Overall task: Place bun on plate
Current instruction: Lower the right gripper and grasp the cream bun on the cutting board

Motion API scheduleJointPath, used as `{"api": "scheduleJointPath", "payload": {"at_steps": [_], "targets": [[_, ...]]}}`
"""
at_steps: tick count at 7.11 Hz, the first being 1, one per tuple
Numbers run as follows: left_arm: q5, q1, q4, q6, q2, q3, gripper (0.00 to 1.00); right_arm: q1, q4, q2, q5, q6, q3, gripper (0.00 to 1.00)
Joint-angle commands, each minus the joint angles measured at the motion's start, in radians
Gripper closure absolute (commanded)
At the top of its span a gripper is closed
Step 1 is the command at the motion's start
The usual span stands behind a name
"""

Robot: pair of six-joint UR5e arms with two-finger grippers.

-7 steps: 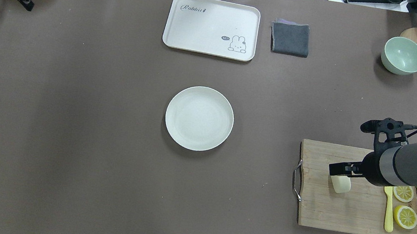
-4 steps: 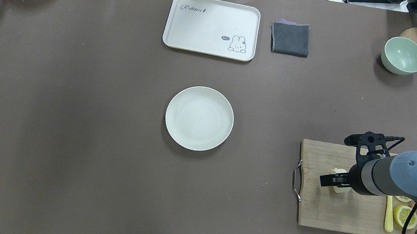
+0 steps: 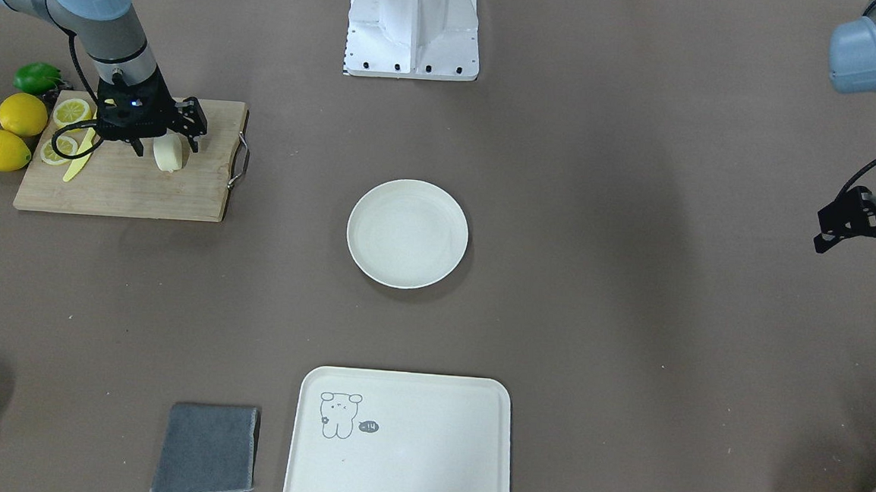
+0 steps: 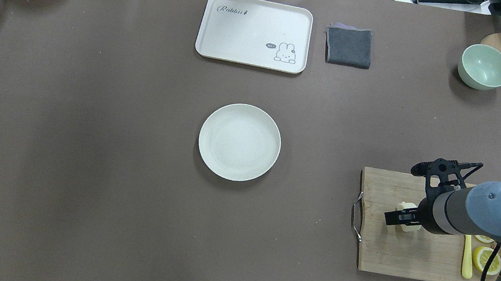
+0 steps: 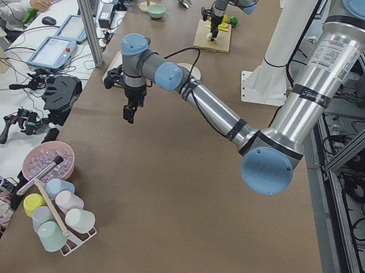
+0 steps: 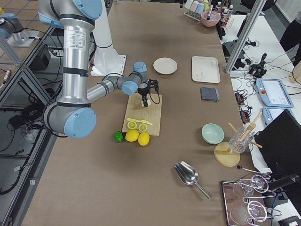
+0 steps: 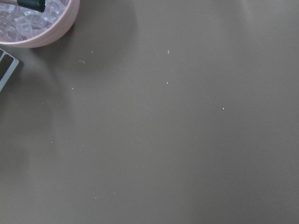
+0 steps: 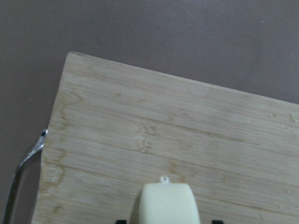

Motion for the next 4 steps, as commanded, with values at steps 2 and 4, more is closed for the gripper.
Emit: {"api": "scheduleJointPath", "payload": {"at_steps": [2, 4], "targets": [[-0.003, 0.0, 0.0, 0.0, -0.001, 0.0, 0.02, -0.001, -0.002, 0.006, 0.002, -0.001, 0.003, 0.44], [-0.004, -0.002, 0.0, 0.0, -0.001, -0.002, 0.02, -0.002, -0.026, 0.082, 0.001, 0.019, -0.014, 0.52]]}}
